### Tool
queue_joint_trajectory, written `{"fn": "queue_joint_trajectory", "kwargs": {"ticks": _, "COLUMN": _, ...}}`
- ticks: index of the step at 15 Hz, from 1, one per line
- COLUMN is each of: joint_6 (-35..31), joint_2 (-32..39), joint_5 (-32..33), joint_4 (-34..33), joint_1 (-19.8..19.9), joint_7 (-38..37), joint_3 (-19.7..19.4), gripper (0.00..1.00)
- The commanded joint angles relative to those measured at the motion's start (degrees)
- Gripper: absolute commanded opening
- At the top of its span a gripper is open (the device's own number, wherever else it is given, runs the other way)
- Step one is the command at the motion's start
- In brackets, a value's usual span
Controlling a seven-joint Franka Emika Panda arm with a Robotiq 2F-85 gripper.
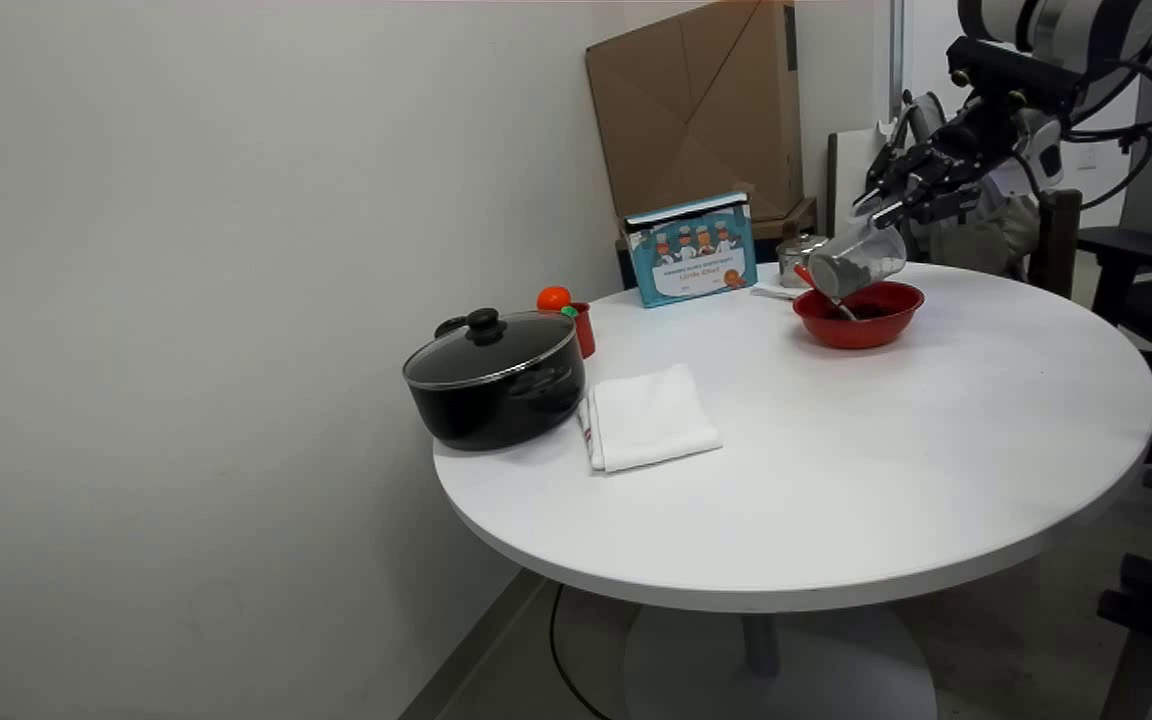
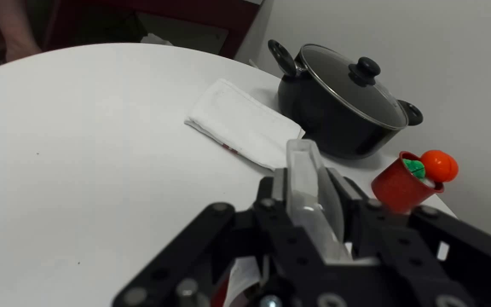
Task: Pour some of the things in the jug into the bowl
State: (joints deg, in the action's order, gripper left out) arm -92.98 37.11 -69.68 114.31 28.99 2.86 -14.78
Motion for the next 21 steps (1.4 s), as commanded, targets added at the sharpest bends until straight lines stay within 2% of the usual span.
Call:
{"fn": "queue_joint_trajectory", "kwargs": {"ticks": 1, "joint_6": 4.23, "joint_2": 2.22, "joint_5": -4.15, "joint_4": -0.62, "joint_1": 1.54, "joint_7": 3.32, "joint_3": -1.03, "gripper": 0.06}}
{"fn": "queue_joint_trajectory", "kwargs": {"ticks": 13, "joint_6": 9.24, "joint_2": 3.79, "joint_5": -11.38, "joint_4": -1.59, "joint_1": 1.18, "joint_7": 5.34, "joint_3": -1.6, "gripper": 0.06}}
{"fn": "queue_joint_trajectory", "kwargs": {"ticks": 21, "joint_6": 13.29, "joint_2": 5.68, "joint_5": -13.37, "joint_4": -1.74, "joint_1": 0.41, "joint_7": 8.56, "joint_3": -1.0, "gripper": 0.06}}
